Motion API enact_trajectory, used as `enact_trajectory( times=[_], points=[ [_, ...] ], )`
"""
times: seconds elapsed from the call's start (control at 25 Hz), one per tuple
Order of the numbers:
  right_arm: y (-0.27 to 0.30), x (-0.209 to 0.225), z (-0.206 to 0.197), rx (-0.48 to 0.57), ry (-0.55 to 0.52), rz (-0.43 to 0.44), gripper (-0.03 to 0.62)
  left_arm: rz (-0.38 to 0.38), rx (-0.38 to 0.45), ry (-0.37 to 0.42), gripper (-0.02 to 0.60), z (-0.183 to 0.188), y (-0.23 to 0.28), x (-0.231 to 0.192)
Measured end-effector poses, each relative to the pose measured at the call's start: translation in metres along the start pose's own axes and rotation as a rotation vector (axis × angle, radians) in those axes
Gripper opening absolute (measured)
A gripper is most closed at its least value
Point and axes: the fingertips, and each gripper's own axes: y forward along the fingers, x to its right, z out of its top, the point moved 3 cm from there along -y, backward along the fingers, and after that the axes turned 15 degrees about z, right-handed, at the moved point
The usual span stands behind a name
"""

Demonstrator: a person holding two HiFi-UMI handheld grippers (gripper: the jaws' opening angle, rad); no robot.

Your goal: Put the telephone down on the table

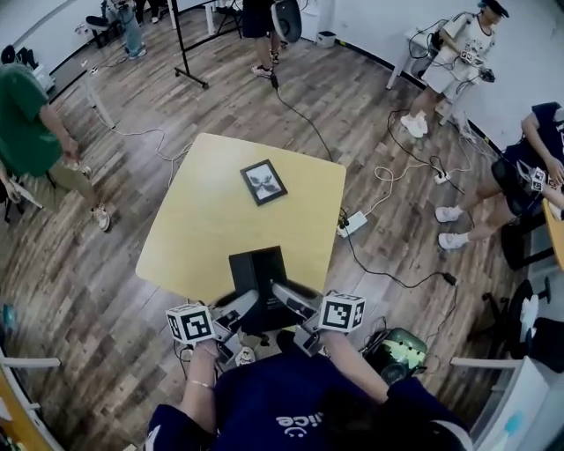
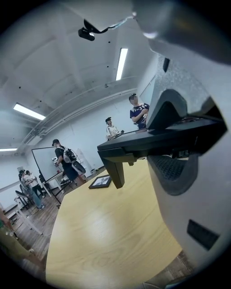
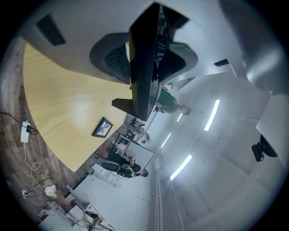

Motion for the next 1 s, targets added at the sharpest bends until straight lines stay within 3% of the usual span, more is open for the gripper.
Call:
enact_trajectory(
  times=[0.48,0.72,1.0],
  points=[
    [0.027,0.031,0.07,-0.127,0.004,0.073,0.197,0.075,0.168,-0.044,0.183,0.047,0.042,0.007],
    [0.045,0.034,0.075,-0.152,0.022,0.107,0.198,0.088,0.183,-0.04,0.183,0.061,0.039,0.0],
    [0.076,0.047,0.084,-0.163,0.014,0.072,0.198,0.095,0.179,-0.061,0.183,0.089,0.036,-0.02]
  ],
)
